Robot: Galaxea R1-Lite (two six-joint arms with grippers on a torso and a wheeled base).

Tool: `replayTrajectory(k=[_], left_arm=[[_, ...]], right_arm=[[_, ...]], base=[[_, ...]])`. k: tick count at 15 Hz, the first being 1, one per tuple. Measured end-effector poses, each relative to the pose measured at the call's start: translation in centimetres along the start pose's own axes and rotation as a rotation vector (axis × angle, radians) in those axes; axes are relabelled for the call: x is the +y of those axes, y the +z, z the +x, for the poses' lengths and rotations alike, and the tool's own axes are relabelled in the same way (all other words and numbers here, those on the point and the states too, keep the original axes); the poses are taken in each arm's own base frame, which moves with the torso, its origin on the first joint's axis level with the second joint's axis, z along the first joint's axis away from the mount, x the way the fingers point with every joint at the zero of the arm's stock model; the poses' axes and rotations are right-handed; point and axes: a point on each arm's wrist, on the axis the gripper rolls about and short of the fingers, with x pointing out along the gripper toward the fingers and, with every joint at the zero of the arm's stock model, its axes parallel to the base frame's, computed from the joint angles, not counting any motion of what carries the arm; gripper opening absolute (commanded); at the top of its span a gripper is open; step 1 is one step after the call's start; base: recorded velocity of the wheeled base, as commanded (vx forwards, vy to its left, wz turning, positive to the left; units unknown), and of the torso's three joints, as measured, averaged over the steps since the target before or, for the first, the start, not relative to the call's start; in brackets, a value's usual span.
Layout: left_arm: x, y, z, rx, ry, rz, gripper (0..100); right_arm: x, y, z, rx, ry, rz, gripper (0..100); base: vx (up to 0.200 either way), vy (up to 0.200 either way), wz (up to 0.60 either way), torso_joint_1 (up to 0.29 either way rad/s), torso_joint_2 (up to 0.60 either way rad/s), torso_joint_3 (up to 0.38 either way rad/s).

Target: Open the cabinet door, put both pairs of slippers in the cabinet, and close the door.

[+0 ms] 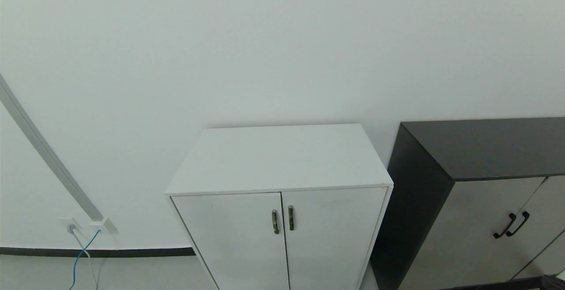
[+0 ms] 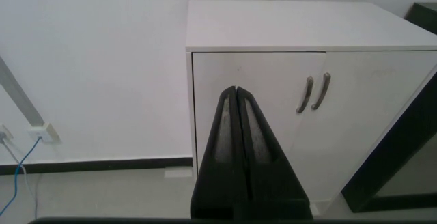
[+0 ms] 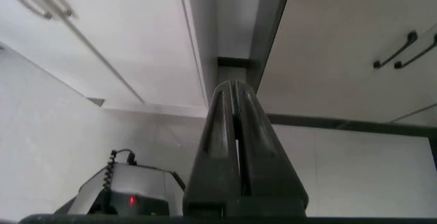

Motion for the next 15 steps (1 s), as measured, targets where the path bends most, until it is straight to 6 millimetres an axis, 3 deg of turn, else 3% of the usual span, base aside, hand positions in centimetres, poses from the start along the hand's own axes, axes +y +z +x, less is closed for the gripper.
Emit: replayTrajectory(k=[6, 11, 15], left_arm=[[0.0, 0.0, 0.0, 0.000, 0.000, 0.000, 0], [0.0, 0.0, 0.0, 0.000, 0.000, 0.000, 0], [0.0, 0.0, 0.0, 0.000, 0.000, 0.000, 0]], right_arm=[[0.8, -3.6, -2.3, 0.054, 0.002, 0.025, 0], [0.7, -4.1, -3.0, 0.009, -0.120, 0.065, 0], [0.8, -4.6, -3.6, -0.045, -0.096, 0.067, 0]], base=[[0.000, 0.000, 0.00, 0.000, 0.00, 0.000], [0.000, 0.000, 0.00, 0.000, 0.00, 0.000], [0.000, 0.000, 0.00, 0.000, 0.00, 0.000]])
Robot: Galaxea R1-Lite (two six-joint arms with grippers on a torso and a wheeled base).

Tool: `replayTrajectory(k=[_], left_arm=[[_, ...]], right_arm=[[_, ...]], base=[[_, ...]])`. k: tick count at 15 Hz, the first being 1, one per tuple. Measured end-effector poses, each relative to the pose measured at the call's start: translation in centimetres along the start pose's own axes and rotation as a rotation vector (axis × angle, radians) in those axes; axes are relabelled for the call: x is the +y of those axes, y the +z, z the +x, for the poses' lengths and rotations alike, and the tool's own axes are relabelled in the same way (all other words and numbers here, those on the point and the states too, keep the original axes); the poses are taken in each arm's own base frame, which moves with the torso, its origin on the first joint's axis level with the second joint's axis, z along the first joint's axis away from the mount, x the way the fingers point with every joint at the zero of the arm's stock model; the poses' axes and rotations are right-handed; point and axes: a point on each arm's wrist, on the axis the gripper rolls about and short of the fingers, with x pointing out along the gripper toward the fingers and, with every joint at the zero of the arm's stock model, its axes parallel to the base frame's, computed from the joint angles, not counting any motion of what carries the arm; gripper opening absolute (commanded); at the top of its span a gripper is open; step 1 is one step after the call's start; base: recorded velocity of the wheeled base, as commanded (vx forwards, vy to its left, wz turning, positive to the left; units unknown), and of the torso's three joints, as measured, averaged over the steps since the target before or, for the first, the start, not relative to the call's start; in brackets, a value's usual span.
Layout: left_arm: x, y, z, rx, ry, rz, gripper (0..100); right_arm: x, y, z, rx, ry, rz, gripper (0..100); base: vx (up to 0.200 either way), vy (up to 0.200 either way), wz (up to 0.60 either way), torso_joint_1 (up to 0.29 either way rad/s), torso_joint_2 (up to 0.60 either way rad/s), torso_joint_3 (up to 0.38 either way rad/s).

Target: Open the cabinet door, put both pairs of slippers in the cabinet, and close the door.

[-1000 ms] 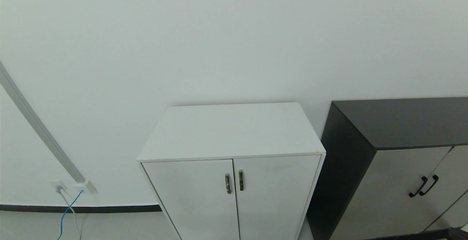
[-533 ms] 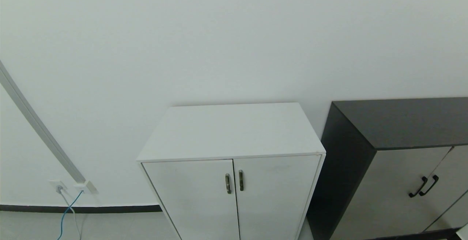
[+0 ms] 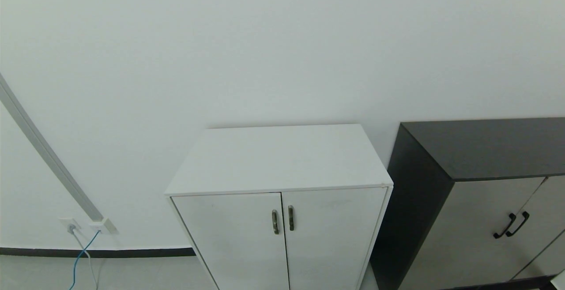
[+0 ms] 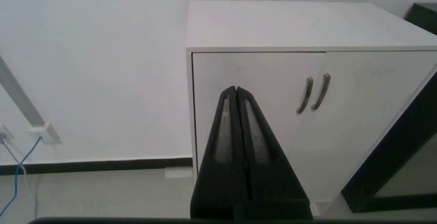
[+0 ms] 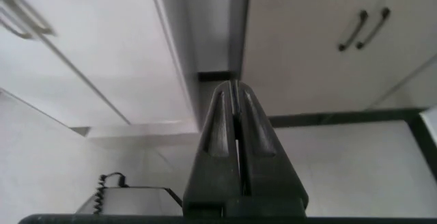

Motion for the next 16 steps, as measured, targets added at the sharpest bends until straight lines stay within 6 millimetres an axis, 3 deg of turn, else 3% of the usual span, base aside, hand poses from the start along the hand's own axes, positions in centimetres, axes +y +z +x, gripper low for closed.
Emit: replayTrajectory(k=[9, 16], left_arm=[[0.0, 0.0, 0.0, -0.001, 0.000, 0.003, 0], [0.0, 0.0, 0.0, -0.001, 0.000, 0.004, 0]], right_arm=[[0.0, -1.0, -2.0, -0.287, 0.011, -0.006, 0], [0.0, -1.1, -2.4, -0.341, -0.009, 0.035, 0]], base=[[0.000, 0.000, 0.00, 0.000, 0.00, 0.000], [0.000, 0.000, 0.00, 0.000, 0.00, 0.000]])
